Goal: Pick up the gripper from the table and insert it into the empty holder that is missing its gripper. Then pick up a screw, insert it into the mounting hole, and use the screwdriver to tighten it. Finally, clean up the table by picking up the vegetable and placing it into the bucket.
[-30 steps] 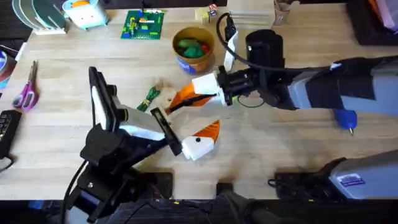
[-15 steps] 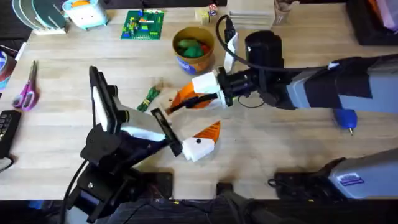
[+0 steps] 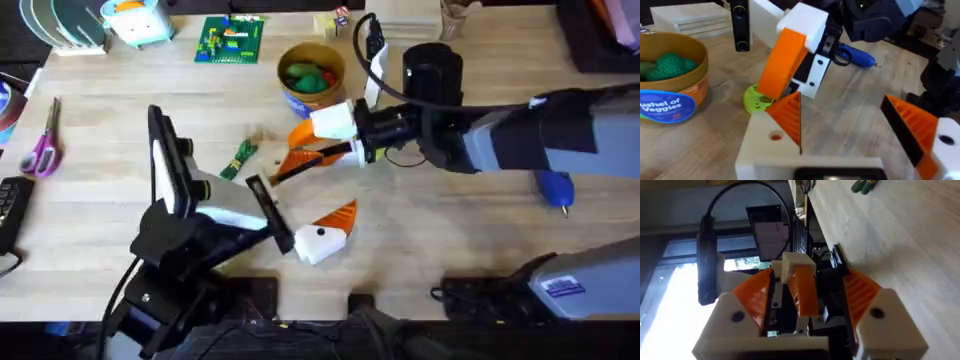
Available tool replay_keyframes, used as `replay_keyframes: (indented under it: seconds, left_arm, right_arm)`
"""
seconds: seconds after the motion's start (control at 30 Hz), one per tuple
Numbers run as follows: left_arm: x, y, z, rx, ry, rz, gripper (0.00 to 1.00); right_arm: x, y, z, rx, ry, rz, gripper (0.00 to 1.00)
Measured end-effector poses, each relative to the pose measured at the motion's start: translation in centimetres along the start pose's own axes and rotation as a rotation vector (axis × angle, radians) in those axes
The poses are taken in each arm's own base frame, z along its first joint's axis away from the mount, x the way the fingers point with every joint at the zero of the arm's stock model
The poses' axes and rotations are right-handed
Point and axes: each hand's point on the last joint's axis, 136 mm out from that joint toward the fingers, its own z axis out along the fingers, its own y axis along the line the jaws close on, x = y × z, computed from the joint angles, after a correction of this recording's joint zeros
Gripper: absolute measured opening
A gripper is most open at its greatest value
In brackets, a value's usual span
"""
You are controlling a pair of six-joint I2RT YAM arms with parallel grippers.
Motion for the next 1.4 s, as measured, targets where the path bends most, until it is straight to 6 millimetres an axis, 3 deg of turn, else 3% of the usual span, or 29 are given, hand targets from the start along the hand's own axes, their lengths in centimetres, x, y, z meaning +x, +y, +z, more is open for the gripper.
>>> replay_keyframes:
  seconds: [0.07, 0.2, 0.33, 0.43, 0.53, 0.67, 0.8, 0.93, 1.1, 1.27, 1.4]
  left_arm:
    - [0.0, 0.0, 0.0, 0.000, 0.000, 0.000, 0.991]
    - [0.0, 0.0, 0.0, 0.000, 0.000, 0.000, 0.992]
    - [0.0, 0.0, 0.0, 0.000, 0.000, 0.000, 0.991]
    - [0.0, 0.0, 0.0, 0.000, 0.000, 0.000, 0.991]
    - [0.0, 0.0, 0.0, 0.000, 0.000, 0.000, 0.991]
    - [0.0, 0.0, 0.0, 0.000, 0.000, 0.001, 0.991]
    - [0.0, 0.0, 0.0, 0.000, 0.000, 0.001, 0.991]
    - [0.0, 0.0, 0.0, 0.000, 0.001, 0.003, 0.991]
    - [0.0, 0.0, 0.0, 0.000, 0.000, 0.003, 0.991]
    - [0.0, 0.0, 0.0, 0.000, 0.000, 0.003, 0.991]
    - [0.0, 0.0, 0.0, 0.000, 0.000, 0.003, 0.991]
  right_arm:
    - [-0.1, 0.0, -0.1, 0.000, -0.005, -0.005, 0.757]
    - [-1.7, -0.4, -1.6, 0.009, -0.066, -0.027, 0.790]
    - [-4.6, -0.9, -4.8, 0.028, -0.183, -0.078, 0.806]
    - [-7.2, -0.6, -7.3, 0.047, -0.272, -0.146, 0.938]
    - [-9.3, -0.6, -9.2, 0.098, -0.335, -0.176, 0.943]
    - [-10.5, -2.1, -11.6, 0.237, -0.385, -0.147, 0.946]
    - [-9.7, -3.7, -13.3, 0.435, -0.384, -0.158, 0.947]
    - [-7.7, -4.2, -14.0, 0.676, -0.310, -0.291, 0.950]
    - [-4.4, -6.3, -13.0, 0.951, -0.107, -0.466, 0.970]
    - [-3.2, -7.7, -11.8, 1.075, 0.027, -0.590, 0.729]
    - [-2.9, -8.4, -11.4, 1.149, 0.078, -0.644, 0.665]
